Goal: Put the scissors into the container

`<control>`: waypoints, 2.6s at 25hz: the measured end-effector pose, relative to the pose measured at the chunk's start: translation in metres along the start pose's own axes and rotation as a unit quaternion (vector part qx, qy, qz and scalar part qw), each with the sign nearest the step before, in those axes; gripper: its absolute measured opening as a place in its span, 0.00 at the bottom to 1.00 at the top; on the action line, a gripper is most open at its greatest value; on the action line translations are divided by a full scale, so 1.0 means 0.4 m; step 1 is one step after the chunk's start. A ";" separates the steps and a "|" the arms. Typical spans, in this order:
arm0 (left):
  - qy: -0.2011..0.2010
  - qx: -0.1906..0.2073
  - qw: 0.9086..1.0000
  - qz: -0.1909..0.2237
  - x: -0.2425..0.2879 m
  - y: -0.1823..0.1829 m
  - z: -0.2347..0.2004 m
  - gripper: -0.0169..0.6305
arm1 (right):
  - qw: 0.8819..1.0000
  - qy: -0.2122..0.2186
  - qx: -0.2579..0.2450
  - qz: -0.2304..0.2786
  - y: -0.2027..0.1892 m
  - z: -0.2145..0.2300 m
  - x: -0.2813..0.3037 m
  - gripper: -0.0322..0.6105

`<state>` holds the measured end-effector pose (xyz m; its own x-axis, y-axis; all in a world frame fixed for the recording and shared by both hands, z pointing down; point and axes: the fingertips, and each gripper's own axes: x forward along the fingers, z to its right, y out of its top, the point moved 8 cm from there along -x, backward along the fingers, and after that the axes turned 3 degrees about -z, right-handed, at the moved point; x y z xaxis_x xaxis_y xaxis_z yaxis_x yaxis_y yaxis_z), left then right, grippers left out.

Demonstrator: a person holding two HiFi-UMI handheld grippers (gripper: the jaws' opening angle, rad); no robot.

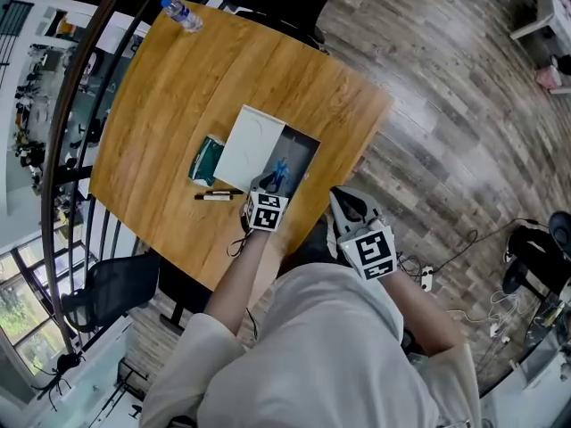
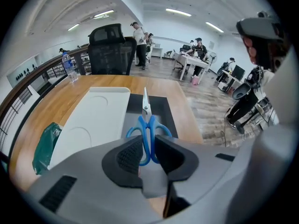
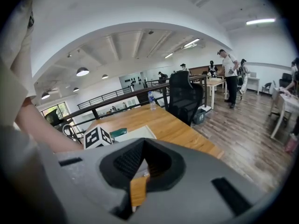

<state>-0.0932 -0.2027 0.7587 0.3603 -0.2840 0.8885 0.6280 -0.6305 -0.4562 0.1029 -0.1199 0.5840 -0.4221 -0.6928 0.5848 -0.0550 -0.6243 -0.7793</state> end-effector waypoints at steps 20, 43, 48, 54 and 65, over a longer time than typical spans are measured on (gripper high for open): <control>0.059 -0.054 0.989 -0.121 0.127 -0.025 0.004 0.15 | 1.000 0.014 0.011 -0.015 -0.040 0.032 0.023 0.05; 0.082 -0.081 0.985 -0.126 0.114 -0.042 0.011 0.21 | 0.999 0.034 -0.008 -0.011 -0.059 0.045 0.001 0.05; 0.089 -0.094 0.986 -0.105 0.078 -0.044 0.021 0.20 | 0.999 0.042 -0.021 -0.008 -0.060 0.038 -0.016 0.05; 0.097 -0.134 0.985 -0.052 0.004 -0.032 0.032 0.18 | 0.998 0.050 -0.042 -0.005 -0.062 0.025 -0.043 0.05; 0.118 -0.175 0.976 0.051 -0.200 -0.008 0.076 0.11 | 0.992 0.077 -0.095 0.016 -0.045 -0.015 -0.091 0.05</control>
<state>-0.1029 -0.1560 0.6876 0.2139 -0.4909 0.8446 0.3084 -0.7864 -0.5352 0.1136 -0.0814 0.5753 -0.5588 -0.6380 0.5298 -0.2038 -0.5136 -0.8335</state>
